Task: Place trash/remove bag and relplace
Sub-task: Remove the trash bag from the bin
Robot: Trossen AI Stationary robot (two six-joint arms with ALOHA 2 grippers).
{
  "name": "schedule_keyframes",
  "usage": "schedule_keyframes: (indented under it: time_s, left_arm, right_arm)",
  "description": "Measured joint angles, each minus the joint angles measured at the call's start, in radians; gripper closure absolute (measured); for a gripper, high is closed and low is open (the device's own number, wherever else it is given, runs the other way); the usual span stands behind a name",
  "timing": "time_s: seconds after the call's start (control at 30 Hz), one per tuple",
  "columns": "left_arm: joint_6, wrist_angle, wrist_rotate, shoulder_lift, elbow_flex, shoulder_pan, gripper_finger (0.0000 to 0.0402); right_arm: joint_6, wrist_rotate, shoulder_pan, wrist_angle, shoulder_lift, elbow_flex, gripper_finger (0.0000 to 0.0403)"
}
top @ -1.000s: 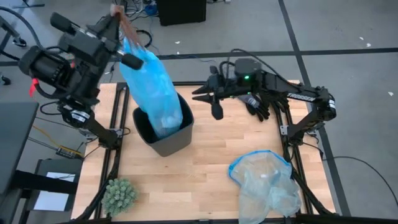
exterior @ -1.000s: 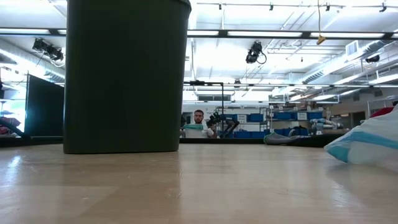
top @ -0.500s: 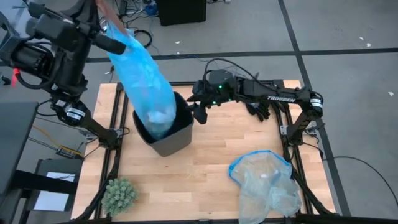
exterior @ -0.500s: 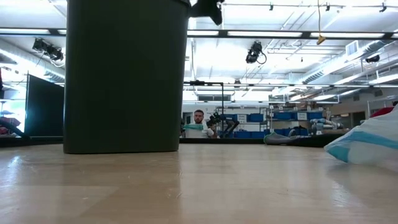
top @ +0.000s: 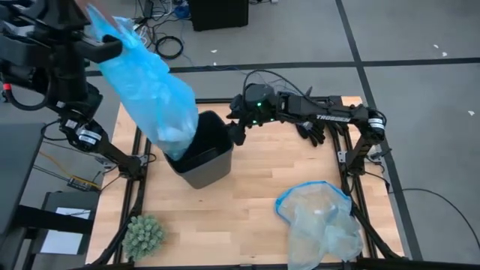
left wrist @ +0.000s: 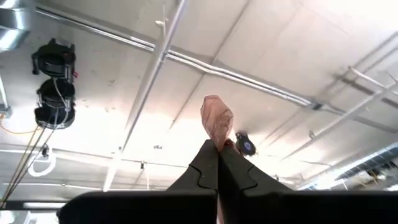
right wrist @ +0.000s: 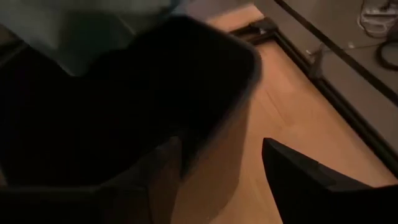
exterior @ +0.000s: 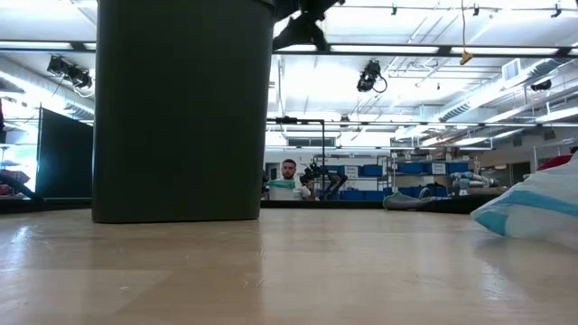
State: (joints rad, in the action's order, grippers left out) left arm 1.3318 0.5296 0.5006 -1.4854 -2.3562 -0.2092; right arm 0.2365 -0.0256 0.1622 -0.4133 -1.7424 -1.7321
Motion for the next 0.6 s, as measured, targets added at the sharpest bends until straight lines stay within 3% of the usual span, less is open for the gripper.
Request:
schedule_keyframes:
  time_s: [0.3,0.6]
  left_arm:
    - [-0.002,0.062,-0.168,0.035,0.000,0.015,0.0402]
    - [-0.034,0.053,-0.174,0.065,0.000,0.015,0.0401]
  right_arm:
    - [0.098,0.028,-0.001,-0.003,-0.088,-0.002,0.0202]
    - [0.124,0.082,0.004,-0.027,-0.104,0.001,0.0298]
